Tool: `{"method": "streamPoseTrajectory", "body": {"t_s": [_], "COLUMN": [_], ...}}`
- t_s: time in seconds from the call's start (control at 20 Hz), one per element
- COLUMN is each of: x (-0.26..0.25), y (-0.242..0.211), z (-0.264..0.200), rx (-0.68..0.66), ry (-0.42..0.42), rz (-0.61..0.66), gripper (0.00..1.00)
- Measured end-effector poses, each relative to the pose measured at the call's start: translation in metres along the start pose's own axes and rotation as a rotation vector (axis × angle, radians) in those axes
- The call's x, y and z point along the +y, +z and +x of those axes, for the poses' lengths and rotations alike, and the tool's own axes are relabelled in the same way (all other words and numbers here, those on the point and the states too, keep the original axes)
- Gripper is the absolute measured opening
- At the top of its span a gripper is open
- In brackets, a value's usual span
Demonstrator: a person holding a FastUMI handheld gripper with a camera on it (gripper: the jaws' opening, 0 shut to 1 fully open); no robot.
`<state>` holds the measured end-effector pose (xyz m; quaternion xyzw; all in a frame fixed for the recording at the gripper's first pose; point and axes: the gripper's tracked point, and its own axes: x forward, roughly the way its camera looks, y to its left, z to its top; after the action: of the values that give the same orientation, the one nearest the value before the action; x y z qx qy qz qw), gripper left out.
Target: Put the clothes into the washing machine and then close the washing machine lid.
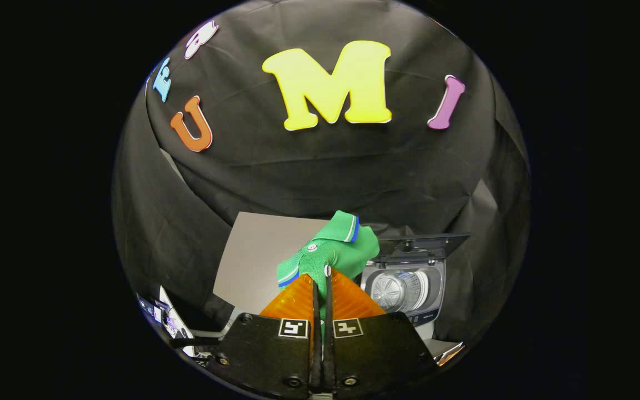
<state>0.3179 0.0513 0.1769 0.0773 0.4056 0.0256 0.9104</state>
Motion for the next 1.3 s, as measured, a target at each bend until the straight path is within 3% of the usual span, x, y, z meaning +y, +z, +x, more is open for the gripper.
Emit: {"method": "streamPoseTrajectory", "body": {"t_s": [0.55, 0.85, 1.1, 1.3], "x": [-0.082, -0.129, -0.167, -0.2], "y": [-0.004, -0.015, -0.023, -0.035], "z": [-0.031, -0.014, 0.008, 0.034], "rx": [-0.095, -0.064, -0.035, -0.018], "ry": [-0.116, -0.1, -0.066, -0.087], "rz": [0.064, 0.124, 0.102, 0.073], "gripper": [0.01, 0.01, 0.01, 0.01]}}
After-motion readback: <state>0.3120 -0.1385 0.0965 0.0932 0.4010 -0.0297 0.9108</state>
